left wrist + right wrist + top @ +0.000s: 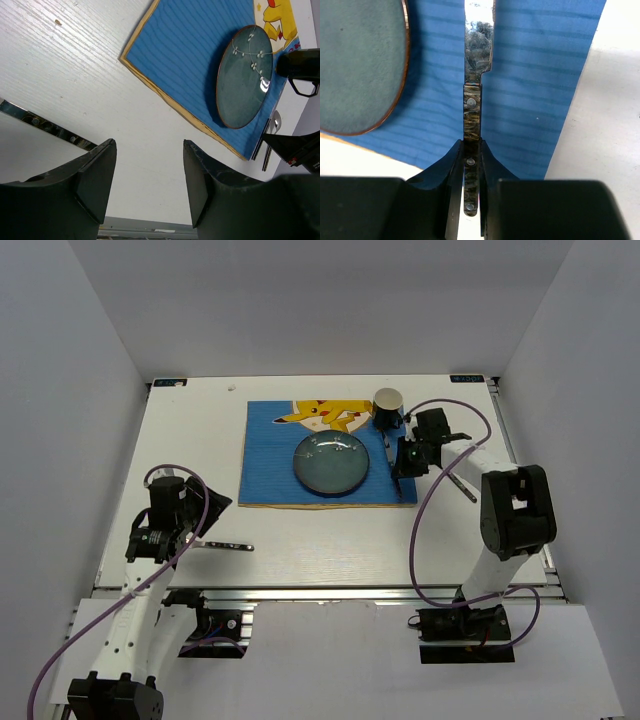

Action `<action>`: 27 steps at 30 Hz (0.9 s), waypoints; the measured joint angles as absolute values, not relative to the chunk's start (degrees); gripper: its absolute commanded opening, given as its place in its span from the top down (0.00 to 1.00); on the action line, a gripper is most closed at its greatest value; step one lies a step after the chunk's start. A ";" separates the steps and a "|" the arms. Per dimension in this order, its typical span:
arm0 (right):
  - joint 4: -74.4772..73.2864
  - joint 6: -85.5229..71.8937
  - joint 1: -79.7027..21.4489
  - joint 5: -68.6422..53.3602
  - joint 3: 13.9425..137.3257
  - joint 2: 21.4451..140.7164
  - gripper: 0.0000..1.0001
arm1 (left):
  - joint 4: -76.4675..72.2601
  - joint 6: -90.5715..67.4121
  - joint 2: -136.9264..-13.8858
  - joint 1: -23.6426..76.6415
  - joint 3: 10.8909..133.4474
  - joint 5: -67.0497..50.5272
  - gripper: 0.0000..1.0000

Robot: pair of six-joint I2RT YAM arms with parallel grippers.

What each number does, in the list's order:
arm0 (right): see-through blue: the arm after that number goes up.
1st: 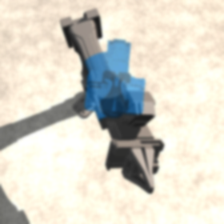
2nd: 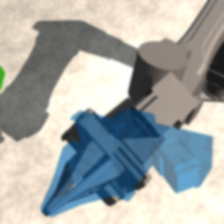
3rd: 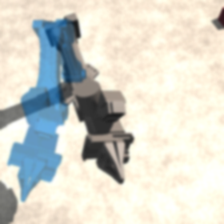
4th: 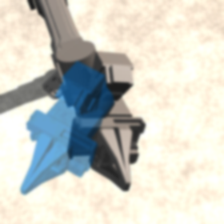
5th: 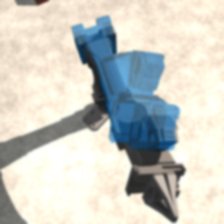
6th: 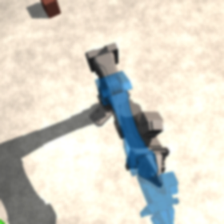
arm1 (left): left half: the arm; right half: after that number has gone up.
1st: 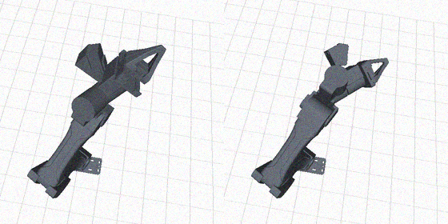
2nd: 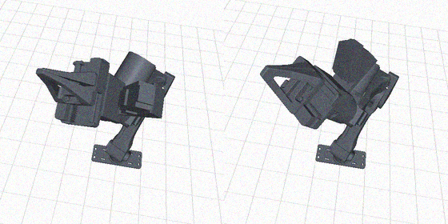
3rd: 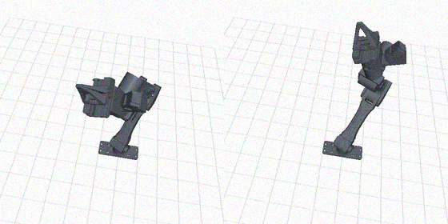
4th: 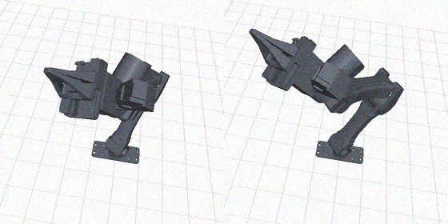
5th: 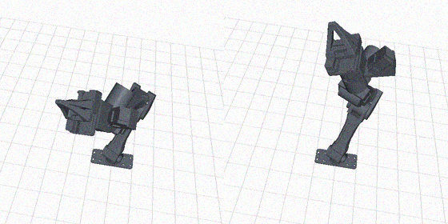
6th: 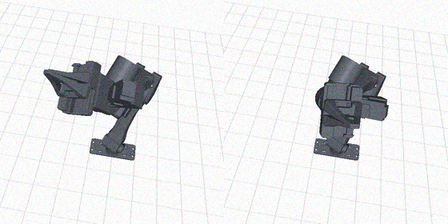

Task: Set the dinner table for one person

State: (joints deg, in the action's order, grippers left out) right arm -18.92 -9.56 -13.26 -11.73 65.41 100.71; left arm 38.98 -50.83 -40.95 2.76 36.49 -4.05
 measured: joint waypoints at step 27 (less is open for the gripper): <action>-27.70 28.14 -4.58 -20.45 62.78 87.26 0.23 | 38.09 -51.05 -37.17 2.76 36.12 -4.97 0.34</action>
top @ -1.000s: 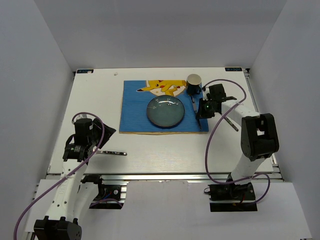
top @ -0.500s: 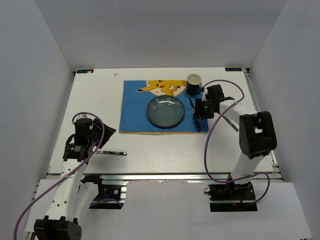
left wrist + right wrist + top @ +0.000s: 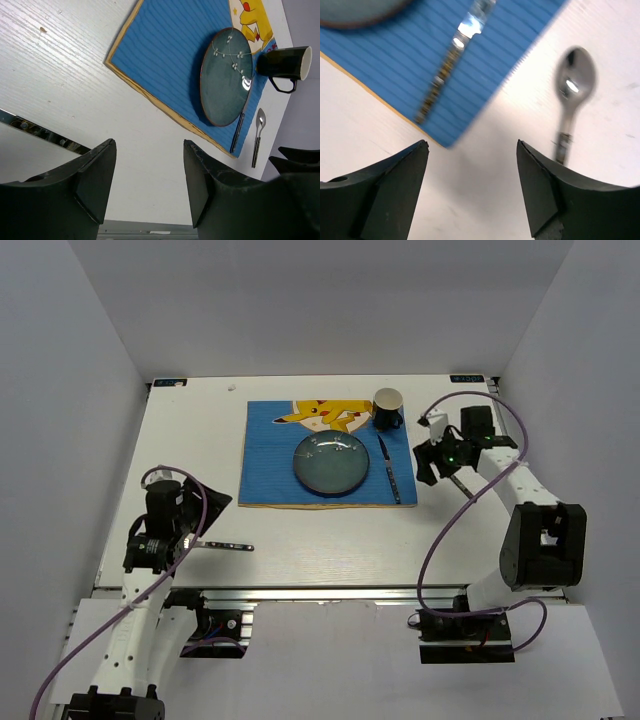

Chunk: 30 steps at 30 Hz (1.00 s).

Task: Set the dinner table for one person

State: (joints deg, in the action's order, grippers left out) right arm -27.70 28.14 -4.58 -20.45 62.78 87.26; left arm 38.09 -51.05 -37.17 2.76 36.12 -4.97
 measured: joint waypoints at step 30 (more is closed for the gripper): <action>-32.45 47.57 7.68 -16.78 71.50 108.51 0.39 | 36.77 -51.03 -38.96 2.76 35.27 -6.07 0.34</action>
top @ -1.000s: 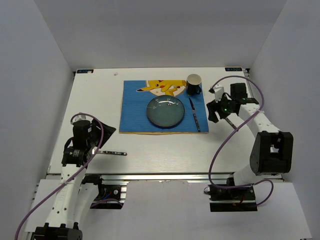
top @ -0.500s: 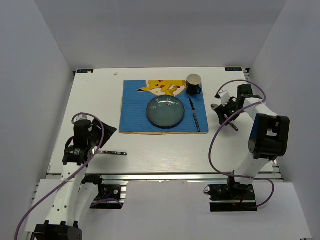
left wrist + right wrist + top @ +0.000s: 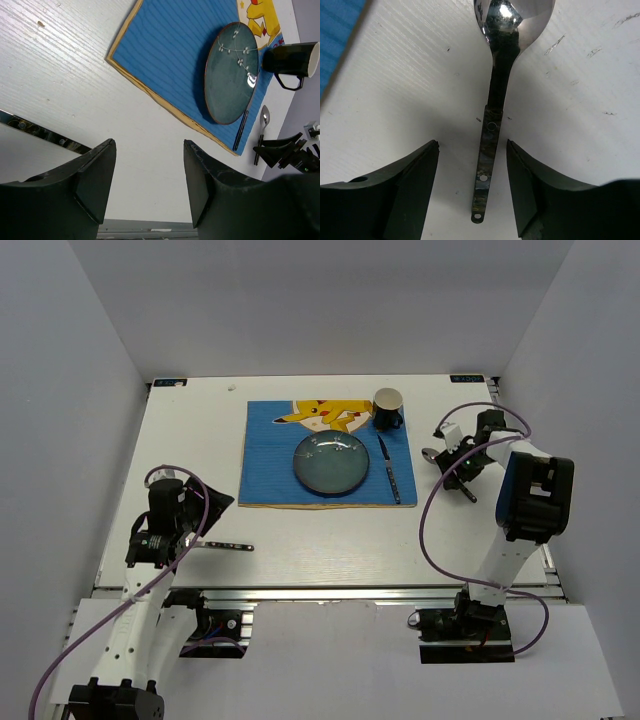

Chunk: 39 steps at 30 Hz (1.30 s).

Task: Set the dinner table for one person

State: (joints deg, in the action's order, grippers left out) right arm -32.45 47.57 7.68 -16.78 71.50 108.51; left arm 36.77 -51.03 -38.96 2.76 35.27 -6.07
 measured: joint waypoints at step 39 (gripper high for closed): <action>-34.28 28.45 -0.34 -30.52 61.19 86.48 1.00 | 35.48 -51.51 -38.46 2.76 35.18 -6.66 0.34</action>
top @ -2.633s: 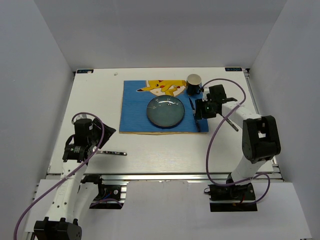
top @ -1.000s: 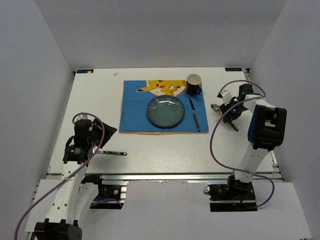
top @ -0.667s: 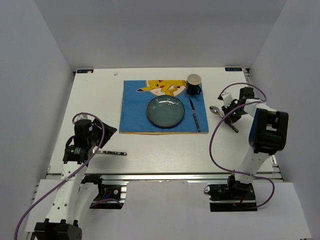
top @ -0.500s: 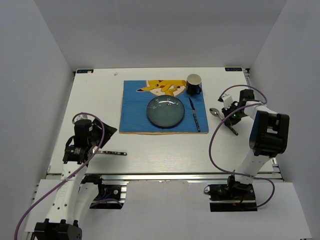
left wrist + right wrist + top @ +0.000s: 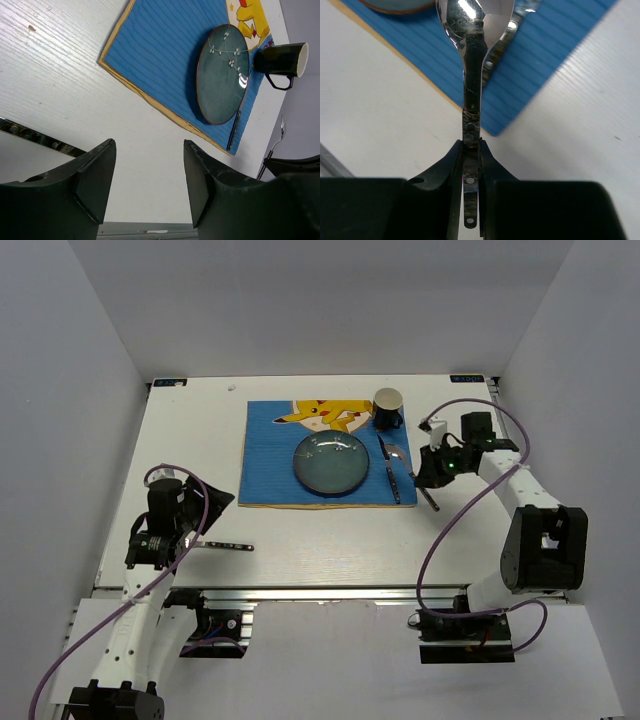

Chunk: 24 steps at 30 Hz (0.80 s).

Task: Set the dinner table for one person

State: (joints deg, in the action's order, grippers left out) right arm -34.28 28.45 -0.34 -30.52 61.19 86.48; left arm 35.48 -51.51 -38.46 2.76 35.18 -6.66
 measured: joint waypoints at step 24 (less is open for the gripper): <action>-23.18 -11.42 -15.27 -18.52 70.39 104.18 1.00 | 39.51 -51.55 -37.34 2.76 35.18 -5.21 0.34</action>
